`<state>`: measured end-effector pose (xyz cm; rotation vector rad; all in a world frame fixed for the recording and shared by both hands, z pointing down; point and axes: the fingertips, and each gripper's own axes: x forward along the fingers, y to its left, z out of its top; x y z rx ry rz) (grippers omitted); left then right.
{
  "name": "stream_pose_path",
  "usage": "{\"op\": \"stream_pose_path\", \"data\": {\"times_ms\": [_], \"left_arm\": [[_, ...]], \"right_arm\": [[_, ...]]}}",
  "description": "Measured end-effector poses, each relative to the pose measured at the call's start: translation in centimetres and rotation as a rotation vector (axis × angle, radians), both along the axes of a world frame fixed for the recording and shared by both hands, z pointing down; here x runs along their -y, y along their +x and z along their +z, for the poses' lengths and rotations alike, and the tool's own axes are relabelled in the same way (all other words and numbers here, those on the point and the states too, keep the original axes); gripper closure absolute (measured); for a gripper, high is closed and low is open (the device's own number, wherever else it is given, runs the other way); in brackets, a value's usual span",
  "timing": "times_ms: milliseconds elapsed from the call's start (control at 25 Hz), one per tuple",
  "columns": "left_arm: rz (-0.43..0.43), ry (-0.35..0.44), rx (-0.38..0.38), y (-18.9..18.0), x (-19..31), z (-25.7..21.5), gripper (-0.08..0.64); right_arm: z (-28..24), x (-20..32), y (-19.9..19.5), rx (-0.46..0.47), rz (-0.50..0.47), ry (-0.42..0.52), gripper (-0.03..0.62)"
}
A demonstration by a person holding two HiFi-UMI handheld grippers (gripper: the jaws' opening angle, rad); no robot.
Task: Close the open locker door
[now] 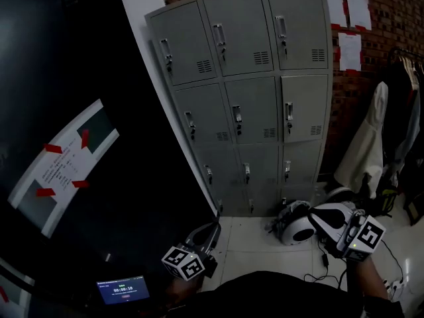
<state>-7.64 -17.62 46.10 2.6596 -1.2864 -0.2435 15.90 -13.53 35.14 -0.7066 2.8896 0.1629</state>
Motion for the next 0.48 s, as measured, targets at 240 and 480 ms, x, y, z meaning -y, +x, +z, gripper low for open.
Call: {"op": "stream_pose_path", "data": {"times_ms": [240,480], "left_arm": [[0.027,0.04,0.016,-4.1,-12.4,-0.7,0.56],[0.068,-0.007,0.044,-9.0,-25.1,0.8,0.56]], "right_arm": [[0.3,-12.0,-4.4,-0.024,0.027,0.025,0.586],[0.5,-23.9,-9.3,-0.036,0.055,-0.008,0.586]]}}
